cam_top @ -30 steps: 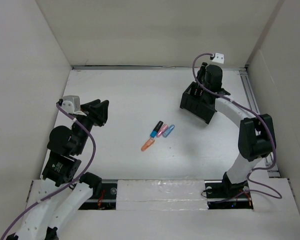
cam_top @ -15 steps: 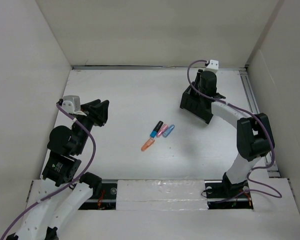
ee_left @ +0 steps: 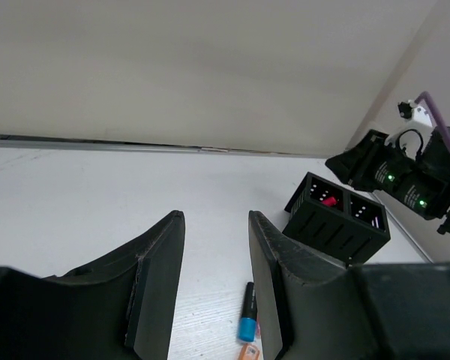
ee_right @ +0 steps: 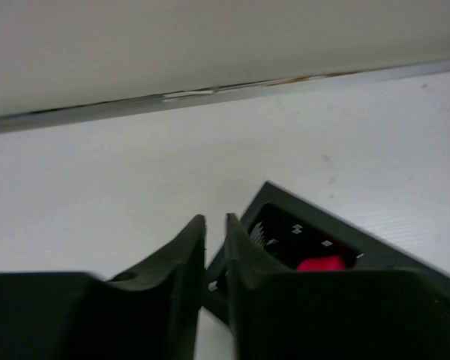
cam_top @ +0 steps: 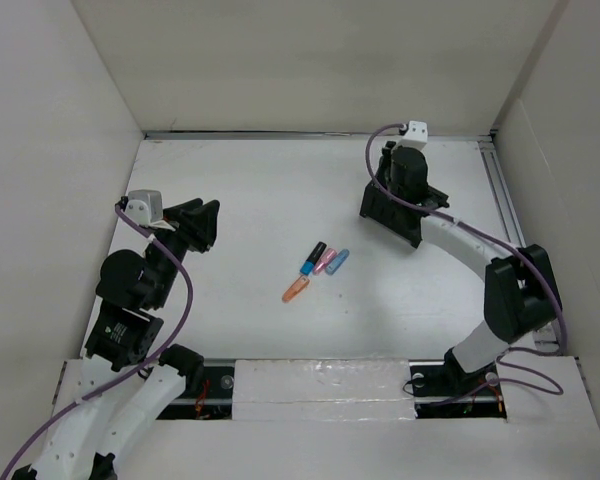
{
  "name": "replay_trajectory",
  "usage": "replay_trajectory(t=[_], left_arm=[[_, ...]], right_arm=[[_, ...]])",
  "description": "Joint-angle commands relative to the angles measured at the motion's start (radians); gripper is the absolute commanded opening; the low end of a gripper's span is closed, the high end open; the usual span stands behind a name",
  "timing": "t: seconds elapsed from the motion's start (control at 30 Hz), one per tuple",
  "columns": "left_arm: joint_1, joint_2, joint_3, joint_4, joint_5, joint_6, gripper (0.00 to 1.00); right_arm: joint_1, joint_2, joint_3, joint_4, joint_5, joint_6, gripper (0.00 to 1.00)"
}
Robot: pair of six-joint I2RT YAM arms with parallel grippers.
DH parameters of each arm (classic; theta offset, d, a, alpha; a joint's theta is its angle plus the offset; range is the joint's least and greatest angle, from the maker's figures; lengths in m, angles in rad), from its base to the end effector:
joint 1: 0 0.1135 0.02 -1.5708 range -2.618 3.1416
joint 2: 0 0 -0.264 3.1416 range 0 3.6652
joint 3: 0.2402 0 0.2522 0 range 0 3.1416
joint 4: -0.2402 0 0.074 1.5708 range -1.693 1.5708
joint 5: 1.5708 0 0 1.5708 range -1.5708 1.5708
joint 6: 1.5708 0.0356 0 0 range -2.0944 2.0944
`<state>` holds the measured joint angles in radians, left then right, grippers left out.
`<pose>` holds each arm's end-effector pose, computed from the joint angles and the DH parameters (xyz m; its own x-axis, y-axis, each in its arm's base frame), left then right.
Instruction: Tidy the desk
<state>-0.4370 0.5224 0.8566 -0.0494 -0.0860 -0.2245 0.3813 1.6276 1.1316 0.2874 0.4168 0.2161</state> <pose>0.0991 -0.0429 0.4130 0.1709 -0.3246 -0.9303 0.3949 0.8876 -0.2372 0.3611 0.1292 0.2912 -0.1819 0.1383 -0.9735 0.0679 0.9895 0.1279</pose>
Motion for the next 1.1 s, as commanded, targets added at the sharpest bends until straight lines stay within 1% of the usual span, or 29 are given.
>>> replay_trajectory(t=[0.0,0.03,0.07,0.13,0.17,0.2,0.23,0.27,0.3,0.33,0.37,0.4,0.43,0.47,0.5,0.57,0.67,1.07], left_arm=[[-0.003,0.002,-0.01,0.043,0.015,0.002,0.35],[-0.003,0.001,-0.01,0.042,0.012,0.005,0.36],[-0.003,0.002,-0.011,0.042,0.009,0.005,0.35],[-0.003,0.004,-0.008,0.042,0.012,0.004,0.35],[-0.003,0.004,-0.008,0.043,0.014,0.002,0.35],[-0.003,0.004,-0.01,0.043,0.015,0.004,0.36],[-0.003,0.004,-0.008,0.042,0.012,0.004,0.35],[-0.003,0.004,-0.008,0.043,0.017,0.004,0.36],[-0.003,0.004,-0.008,0.043,0.017,0.004,0.36],[-0.003,0.002,-0.007,0.043,0.019,0.002,0.35],[-0.003,0.001,-0.007,0.043,0.023,0.001,0.35],[-0.003,0.001,-0.008,0.043,0.019,0.002,0.35],[-0.003,0.004,-0.008,0.043,0.015,0.004,0.36],[-0.003,0.007,-0.008,0.043,0.014,0.004,0.35],[-0.003,0.007,-0.007,0.042,0.015,0.002,0.35],[-0.003,0.005,-0.008,0.042,0.019,0.004,0.36],[-0.003,0.013,-0.008,0.042,0.011,0.004,0.36],[-0.003,0.005,-0.007,0.042,0.02,0.001,0.36]], right_arm=[[0.073,-0.08,-0.024,-0.013,-0.035,0.029,0.13],[0.124,-0.089,-0.041,-0.019,-0.05,0.034,0.02],[0.154,-0.103,-0.062,-0.017,-0.077,0.034,0.0],[0.212,-0.103,-0.107,-0.024,-0.107,0.042,0.0],[0.259,-0.092,-0.116,-0.031,-0.151,0.045,0.0],[0.319,-0.077,-0.124,-0.107,-0.183,0.048,0.0],[0.333,-0.058,-0.136,-0.143,-0.203,0.052,0.01],[0.353,-0.037,-0.142,-0.163,-0.254,0.055,0.14],[0.353,-0.037,-0.142,-0.163,-0.254,0.055,0.14],[0.353,-0.028,-0.15,-0.172,-0.306,0.055,0.22],[0.369,-0.019,-0.154,-0.175,-0.329,0.049,0.37],[0.382,0.003,-0.158,-0.183,-0.348,0.045,0.43],[0.383,0.017,-0.161,-0.183,-0.363,0.046,0.47],[0.392,0.026,-0.17,-0.18,-0.369,0.048,0.55],[0.392,0.052,-0.171,-0.168,-0.375,0.049,0.59],[0.392,0.074,-0.161,-0.171,-0.398,0.049,0.64],[0.381,0.095,-0.15,-0.169,-0.407,0.048,0.66],[0.372,0.224,-0.076,-0.18,-0.409,0.052,0.64]])
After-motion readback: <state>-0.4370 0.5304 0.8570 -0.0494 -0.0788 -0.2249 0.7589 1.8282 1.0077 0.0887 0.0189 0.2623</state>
